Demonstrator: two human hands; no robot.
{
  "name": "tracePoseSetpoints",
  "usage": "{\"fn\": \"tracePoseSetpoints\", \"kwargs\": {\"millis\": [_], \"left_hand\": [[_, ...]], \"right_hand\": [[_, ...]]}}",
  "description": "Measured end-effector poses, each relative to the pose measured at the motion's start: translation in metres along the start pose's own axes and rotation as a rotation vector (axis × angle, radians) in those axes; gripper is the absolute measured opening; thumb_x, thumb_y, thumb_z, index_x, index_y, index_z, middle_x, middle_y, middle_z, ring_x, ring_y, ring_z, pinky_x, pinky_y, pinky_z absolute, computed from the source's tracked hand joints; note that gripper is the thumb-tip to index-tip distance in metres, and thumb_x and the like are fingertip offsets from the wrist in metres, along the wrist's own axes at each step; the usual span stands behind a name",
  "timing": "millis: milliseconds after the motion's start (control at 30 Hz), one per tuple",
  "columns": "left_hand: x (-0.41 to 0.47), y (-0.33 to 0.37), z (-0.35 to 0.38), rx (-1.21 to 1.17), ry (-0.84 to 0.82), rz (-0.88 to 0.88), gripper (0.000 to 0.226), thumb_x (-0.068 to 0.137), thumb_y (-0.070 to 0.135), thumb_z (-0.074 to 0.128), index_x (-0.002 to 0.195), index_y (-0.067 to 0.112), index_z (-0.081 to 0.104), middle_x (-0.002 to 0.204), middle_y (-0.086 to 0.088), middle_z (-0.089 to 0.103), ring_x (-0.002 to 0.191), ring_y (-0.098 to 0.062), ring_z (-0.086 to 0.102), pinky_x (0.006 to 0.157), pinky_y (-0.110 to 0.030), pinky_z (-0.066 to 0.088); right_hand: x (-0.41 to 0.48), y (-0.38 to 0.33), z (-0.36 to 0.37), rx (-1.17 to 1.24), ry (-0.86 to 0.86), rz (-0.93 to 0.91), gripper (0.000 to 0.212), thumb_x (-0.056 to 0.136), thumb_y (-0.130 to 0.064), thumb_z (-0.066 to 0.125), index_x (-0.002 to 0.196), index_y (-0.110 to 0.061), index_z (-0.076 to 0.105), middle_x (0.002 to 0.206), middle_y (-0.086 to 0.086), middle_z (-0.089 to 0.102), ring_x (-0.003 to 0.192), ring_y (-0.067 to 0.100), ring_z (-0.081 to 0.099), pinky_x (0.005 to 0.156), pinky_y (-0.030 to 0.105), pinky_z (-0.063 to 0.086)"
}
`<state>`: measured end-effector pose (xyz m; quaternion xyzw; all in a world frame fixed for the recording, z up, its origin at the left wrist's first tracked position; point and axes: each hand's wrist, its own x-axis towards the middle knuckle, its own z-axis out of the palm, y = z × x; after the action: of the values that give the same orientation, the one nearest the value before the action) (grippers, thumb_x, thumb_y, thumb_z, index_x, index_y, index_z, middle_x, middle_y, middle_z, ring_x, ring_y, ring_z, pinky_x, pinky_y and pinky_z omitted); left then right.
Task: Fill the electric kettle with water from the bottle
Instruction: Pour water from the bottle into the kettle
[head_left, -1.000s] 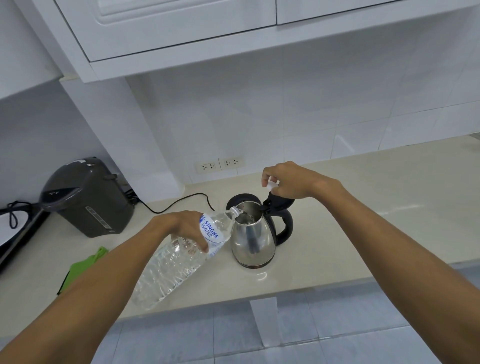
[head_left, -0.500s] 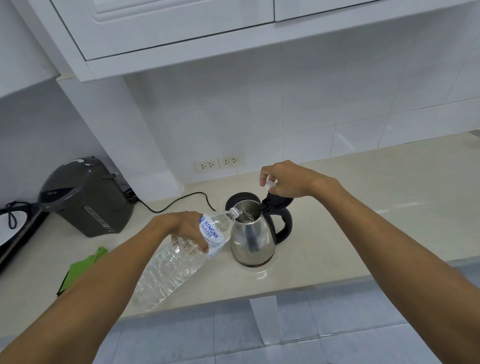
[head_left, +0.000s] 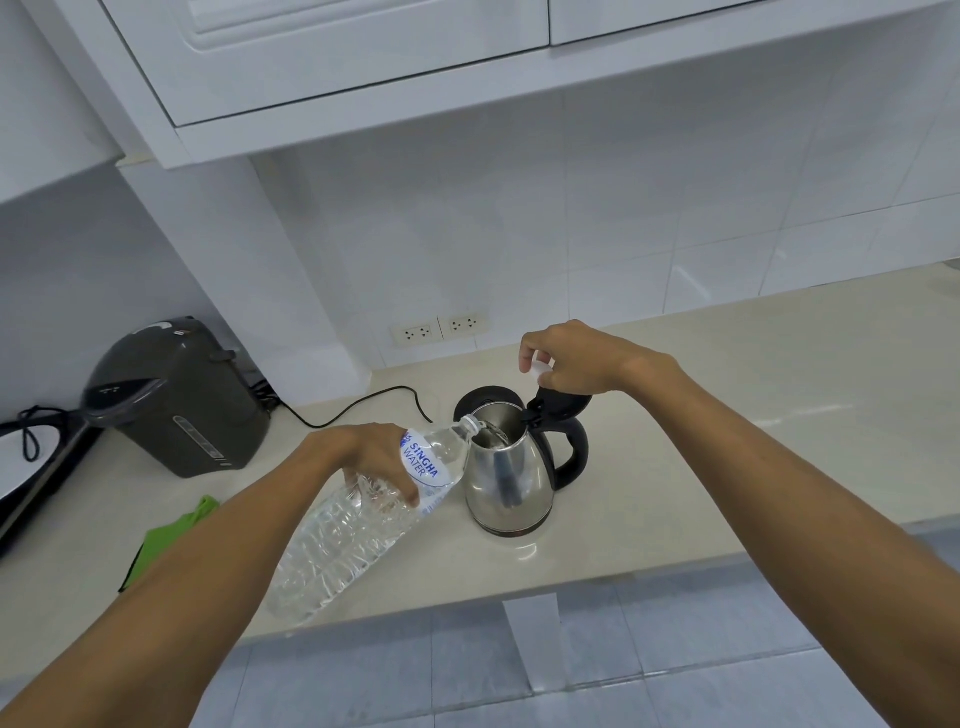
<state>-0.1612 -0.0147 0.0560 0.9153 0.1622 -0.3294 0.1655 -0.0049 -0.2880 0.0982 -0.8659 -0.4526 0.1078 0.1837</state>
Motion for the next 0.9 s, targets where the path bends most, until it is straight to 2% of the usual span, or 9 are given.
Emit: {"fn": "tracePoseSetpoints", "kwargs": {"millis": [67, 233, 300, 400, 433, 500, 600, 733, 900], "left_hand": [[0.001, -0.001, 0.001, -0.012, 0.015, 0.0, 0.046, 0.066, 0.035, 0.097, 0.101, 0.027, 0.067, 0.088, 0.001, 0.075, 0.073, -0.021, 0.075, 0.074, -0.046, 0.07], [0.002, -0.002, 0.007, -0.125, 0.099, 0.045, 0.048, 0.068, 0.032, 0.097, 0.101, 0.025, 0.063, 0.087, 0.0, 0.074, 0.072, -0.019, 0.074, 0.058, -0.031, 0.061], [0.005, -0.004, 0.013, -0.193, 0.137, 0.066, 0.052, 0.065, 0.034, 0.098, 0.104, 0.026, 0.063, 0.093, 0.0, 0.077, 0.077, -0.019, 0.077, 0.064, -0.035, 0.063], [0.009, -0.006, 0.026, -0.233, 0.211, 0.136, 0.06, 0.062, 0.037, 0.1, 0.11, 0.029, 0.064, 0.105, 0.007, 0.079, 0.096, -0.018, 0.077, 0.087, -0.039, 0.064], [0.009, -0.006, 0.032, -0.252, 0.227, 0.165, 0.059, 0.064, 0.035, 0.1, 0.11, 0.032, 0.064, 0.108, 0.009, 0.078, 0.099, -0.017, 0.076, 0.089, -0.037, 0.063], [0.008, -0.005, 0.044, -0.329, 0.245, 0.206, 0.057, 0.066, 0.031, 0.1, 0.109, 0.036, 0.062, 0.108, 0.011, 0.077, 0.098, -0.013, 0.075, 0.083, -0.03, 0.062], [0.006, -0.003, 0.063, -0.417, 0.295, 0.237, 0.059, 0.064, 0.034, 0.101, 0.109, 0.038, 0.063, 0.107, 0.015, 0.076, 0.099, -0.008, 0.073, 0.079, -0.021, 0.056], [0.008, 0.003, 0.083, -0.522, 0.362, 0.274, 0.067, 0.063, 0.038, 0.101, 0.118, 0.039, 0.063, 0.113, 0.016, 0.075, 0.104, -0.006, 0.072, 0.086, -0.027, 0.061], [0.005, 0.018, 0.095, -0.606, 0.426, 0.335, 0.081, 0.063, 0.04, 0.101, 0.133, 0.038, 0.062, 0.116, 0.014, 0.076, 0.106, -0.005, 0.073, 0.093, -0.032, 0.062]], "right_hand": [[0.001, 0.0, 0.001, 0.003, -0.003, 0.003, 0.022, 0.094, -0.015, 0.055, 0.112, -0.026, 0.063, 0.113, 0.004, 0.066, 0.099, 0.021, 0.058, 0.072, 0.032, 0.045], [0.004, -0.007, 0.009, 0.065, 0.005, -0.004, 0.022, 0.094, -0.02, 0.06, 0.114, -0.028, 0.063, 0.111, 0.003, 0.068, 0.101, 0.019, 0.059, 0.078, 0.032, 0.048], [0.007, -0.014, 0.013, 0.13, 0.017, -0.014, 0.02, 0.094, -0.025, 0.062, 0.113, -0.031, 0.065, 0.109, -0.002, 0.069, 0.1, 0.015, 0.061, 0.08, 0.031, 0.047], [0.01, -0.029, 0.022, 0.157, 0.006, -0.065, 0.02, 0.092, -0.03, 0.068, 0.111, -0.033, 0.068, 0.102, -0.005, 0.071, 0.087, -0.004, 0.059, 0.081, 0.026, 0.046], [0.011, -0.034, 0.026, 0.155, 0.004, -0.081, 0.021, 0.091, -0.03, 0.069, 0.112, -0.031, 0.069, 0.098, -0.007, 0.07, 0.084, -0.009, 0.057, 0.079, 0.023, 0.044], [0.012, -0.042, 0.033, 0.152, 0.009, -0.095, 0.023, 0.09, -0.03, 0.072, 0.113, -0.025, 0.071, 0.09, -0.012, 0.065, 0.08, -0.012, 0.054, 0.072, 0.017, 0.041], [0.013, -0.05, 0.035, 0.129, 0.003, -0.095, 0.026, 0.088, -0.031, 0.077, 0.112, -0.021, 0.073, 0.091, -0.008, 0.067, 0.078, -0.007, 0.056, 0.069, 0.014, 0.041], [0.012, -0.057, 0.028, 0.075, -0.025, -0.086, 0.025, 0.085, -0.027, 0.08, 0.109, -0.023, 0.074, 0.102, -0.001, 0.073, 0.086, 0.009, 0.061, 0.076, 0.024, 0.045], [0.004, -0.062, 0.015, 0.011, -0.061, -0.097, 0.024, 0.081, -0.016, 0.081, 0.1, -0.029, 0.074, 0.106, -0.005, 0.074, 0.091, 0.012, 0.069, 0.086, 0.034, 0.056]]}}
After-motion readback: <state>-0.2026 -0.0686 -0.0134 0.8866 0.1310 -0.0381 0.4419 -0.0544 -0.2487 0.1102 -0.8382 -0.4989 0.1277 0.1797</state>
